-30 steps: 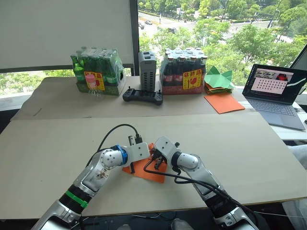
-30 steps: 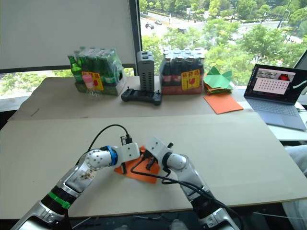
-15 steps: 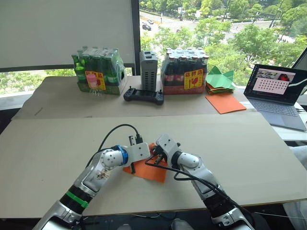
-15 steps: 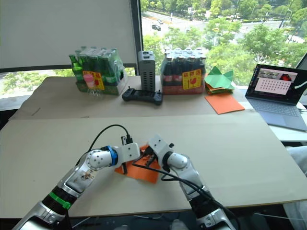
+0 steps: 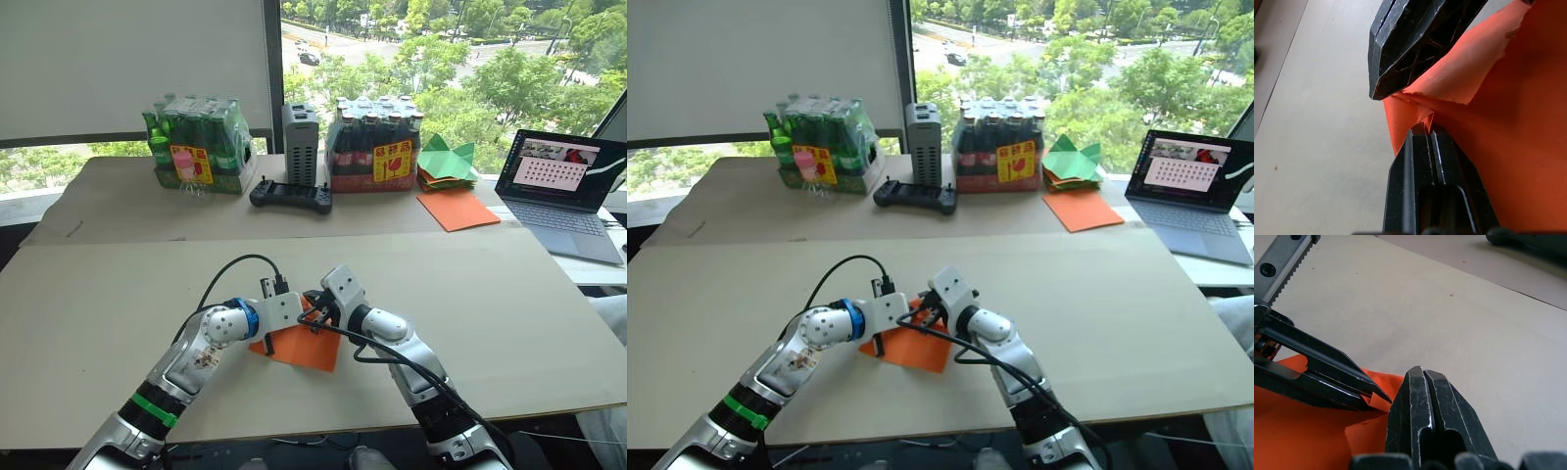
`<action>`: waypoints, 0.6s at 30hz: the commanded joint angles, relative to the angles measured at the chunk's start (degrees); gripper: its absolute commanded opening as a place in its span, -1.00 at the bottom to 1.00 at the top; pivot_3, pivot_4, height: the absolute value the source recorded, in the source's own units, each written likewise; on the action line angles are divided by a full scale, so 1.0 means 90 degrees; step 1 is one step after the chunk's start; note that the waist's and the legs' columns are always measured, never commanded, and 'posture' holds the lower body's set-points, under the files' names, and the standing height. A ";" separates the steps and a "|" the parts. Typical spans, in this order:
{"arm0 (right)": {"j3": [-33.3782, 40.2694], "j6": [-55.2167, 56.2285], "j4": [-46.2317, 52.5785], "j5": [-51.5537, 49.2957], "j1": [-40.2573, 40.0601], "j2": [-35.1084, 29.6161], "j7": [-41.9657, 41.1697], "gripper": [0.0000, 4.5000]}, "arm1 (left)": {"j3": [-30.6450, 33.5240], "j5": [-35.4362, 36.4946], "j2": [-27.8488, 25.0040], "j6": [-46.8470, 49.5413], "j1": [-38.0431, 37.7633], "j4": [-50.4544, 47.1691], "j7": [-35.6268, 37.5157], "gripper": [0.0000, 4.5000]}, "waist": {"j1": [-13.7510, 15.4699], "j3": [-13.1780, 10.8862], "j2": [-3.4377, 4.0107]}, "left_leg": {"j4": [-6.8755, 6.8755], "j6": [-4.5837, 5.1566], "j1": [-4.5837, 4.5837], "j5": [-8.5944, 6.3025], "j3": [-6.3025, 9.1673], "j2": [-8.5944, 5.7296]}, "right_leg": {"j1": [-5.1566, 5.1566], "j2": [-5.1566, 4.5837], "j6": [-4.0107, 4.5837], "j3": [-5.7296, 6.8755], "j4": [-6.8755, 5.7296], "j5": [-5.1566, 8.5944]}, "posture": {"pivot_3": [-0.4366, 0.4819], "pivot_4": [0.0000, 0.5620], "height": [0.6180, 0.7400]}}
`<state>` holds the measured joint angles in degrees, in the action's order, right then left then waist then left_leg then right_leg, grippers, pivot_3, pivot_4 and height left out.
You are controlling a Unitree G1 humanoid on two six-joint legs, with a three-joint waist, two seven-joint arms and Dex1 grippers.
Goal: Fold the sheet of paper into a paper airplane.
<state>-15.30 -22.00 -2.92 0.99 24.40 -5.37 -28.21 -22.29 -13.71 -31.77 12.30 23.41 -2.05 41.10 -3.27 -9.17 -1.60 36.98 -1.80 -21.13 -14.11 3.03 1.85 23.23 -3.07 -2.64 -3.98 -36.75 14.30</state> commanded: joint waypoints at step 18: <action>-0.0029 0.0301 -0.0110 -0.0042 0.0097 0.0027 0.0053 -1.00 | 0.0181 0.0027 -0.0331 0.0052 -0.0410 -0.0149 0.0386 -0.99 | -0.0086 -0.0002 0.0002 | -0.0001 0.0000 0.0000 0.0000 0.0000 0.0001 | 0.0002 0.0001 0.0004 0.0000 -0.0001 -0.0002 | -0.05 -0.47 1.00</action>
<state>-15.76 -21.25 -5.10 1.04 24.40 -5.48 -27.98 -20.37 -13.24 -33.46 12.29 21.52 -4.41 43.17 -4.04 -9.19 -1.58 36.97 -1.80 -21.13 -14.11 3.03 1.87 23.24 -3.07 -2.61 -3.99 -36.75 14.28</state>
